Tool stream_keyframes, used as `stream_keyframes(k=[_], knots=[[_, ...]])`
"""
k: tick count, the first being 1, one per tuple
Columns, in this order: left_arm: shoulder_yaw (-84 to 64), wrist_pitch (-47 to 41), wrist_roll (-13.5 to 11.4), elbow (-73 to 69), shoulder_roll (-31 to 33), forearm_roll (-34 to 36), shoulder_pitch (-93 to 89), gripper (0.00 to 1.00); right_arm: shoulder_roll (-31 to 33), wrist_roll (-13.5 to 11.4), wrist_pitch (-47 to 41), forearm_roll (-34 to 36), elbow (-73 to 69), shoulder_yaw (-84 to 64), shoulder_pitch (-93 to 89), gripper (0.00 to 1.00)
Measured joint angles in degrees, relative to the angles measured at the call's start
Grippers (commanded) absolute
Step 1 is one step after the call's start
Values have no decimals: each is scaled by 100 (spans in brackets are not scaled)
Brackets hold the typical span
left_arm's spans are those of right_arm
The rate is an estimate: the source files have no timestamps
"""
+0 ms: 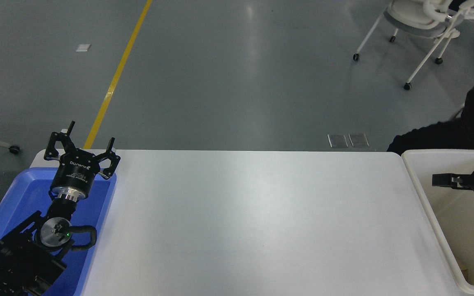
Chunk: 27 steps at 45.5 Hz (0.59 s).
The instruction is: Pick up paper ball place in dustbin
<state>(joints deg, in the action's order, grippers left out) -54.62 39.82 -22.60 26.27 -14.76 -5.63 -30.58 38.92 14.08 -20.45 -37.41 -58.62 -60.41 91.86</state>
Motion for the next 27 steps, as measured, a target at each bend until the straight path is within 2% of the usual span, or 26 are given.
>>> stream_keyframes(k=[15, 27], knots=[[0, -9, -13, -6, 0, 1, 13, 100, -963, 32, -1617, 1633, -2131, -677, 2568, 100], [-12, -14, -15, -7, 0, 0, 15, 100, -1603, 44, -2208, 2637, -2869, -820, 3897, 100]])
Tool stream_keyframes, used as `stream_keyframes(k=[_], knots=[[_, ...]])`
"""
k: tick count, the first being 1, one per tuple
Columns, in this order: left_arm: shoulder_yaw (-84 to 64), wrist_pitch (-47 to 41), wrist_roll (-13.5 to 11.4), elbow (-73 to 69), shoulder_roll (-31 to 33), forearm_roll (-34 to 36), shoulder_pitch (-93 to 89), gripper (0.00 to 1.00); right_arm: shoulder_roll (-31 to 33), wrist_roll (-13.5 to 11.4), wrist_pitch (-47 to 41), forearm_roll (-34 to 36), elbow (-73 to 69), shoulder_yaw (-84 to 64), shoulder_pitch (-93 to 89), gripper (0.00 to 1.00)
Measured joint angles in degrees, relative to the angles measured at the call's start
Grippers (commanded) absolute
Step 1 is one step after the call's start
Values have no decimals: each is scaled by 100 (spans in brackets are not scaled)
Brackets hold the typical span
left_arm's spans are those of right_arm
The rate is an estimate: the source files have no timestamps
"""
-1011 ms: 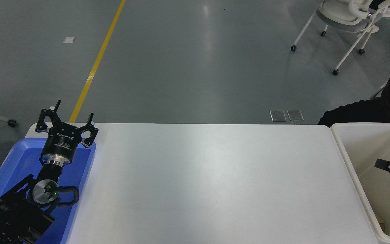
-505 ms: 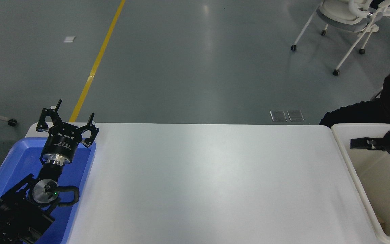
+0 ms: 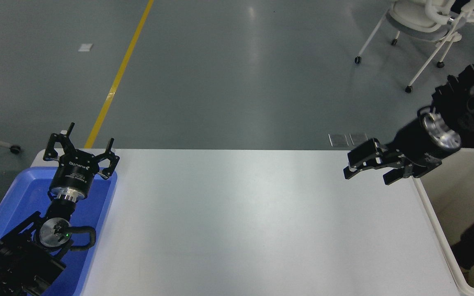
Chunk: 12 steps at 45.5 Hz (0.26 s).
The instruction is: Pick up paper ball place in dustbin
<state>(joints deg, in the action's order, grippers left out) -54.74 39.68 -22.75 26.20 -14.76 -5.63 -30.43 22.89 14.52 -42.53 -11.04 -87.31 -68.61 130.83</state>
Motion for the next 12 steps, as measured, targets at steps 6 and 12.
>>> stream_keyframes(k=[6, 12], knots=[[-1, -2, -3, -1, 0, -1, 2, 100, -199, 3, -118, 380, -218, -47, 482, 100], [-5, -2, -6, -1, 0, 0, 3, 100, -315, 4, -179, 657, -383, -122, 837, 100]])
